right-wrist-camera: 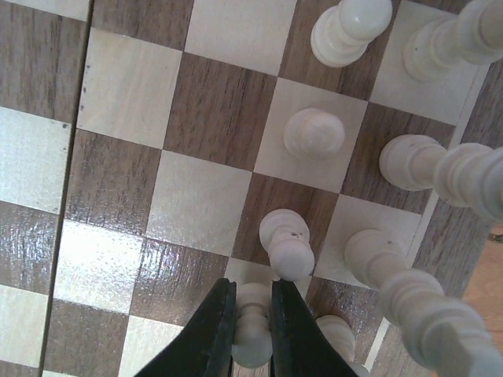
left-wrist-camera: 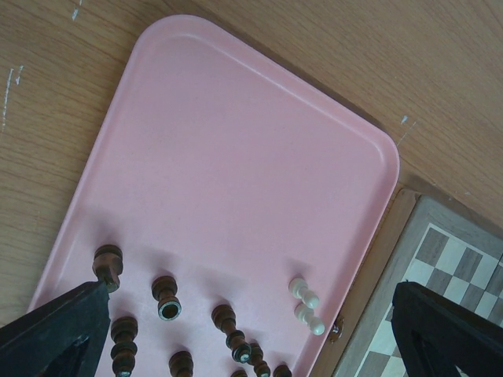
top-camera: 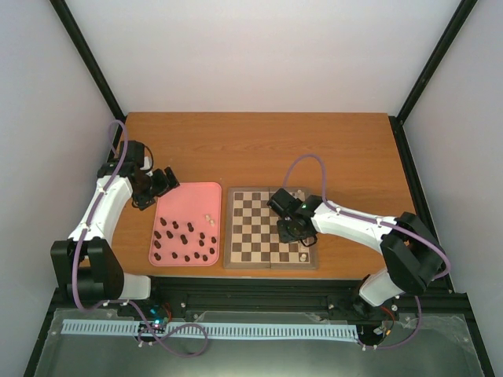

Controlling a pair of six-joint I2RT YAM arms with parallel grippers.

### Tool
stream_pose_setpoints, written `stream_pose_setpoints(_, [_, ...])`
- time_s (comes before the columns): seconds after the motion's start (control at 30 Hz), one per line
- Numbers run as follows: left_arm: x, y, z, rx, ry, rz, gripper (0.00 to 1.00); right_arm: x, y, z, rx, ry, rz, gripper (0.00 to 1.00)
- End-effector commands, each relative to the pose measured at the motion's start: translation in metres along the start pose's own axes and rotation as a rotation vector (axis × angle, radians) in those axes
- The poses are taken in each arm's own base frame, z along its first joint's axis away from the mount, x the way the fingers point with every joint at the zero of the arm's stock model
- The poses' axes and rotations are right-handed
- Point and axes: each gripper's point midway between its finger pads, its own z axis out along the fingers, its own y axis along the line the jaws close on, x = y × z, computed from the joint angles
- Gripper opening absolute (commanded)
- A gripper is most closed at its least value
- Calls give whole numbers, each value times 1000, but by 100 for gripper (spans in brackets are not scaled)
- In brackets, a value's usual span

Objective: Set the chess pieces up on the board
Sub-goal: Place the chess piece on the chessboard.

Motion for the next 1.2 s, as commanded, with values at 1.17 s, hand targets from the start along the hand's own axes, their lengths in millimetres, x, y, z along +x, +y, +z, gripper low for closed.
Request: stream_pose_setpoints(1.17, [-3, 0, 2, -6, -8, 19, 100, -17, 7, -25, -39, -51, -23, 25])
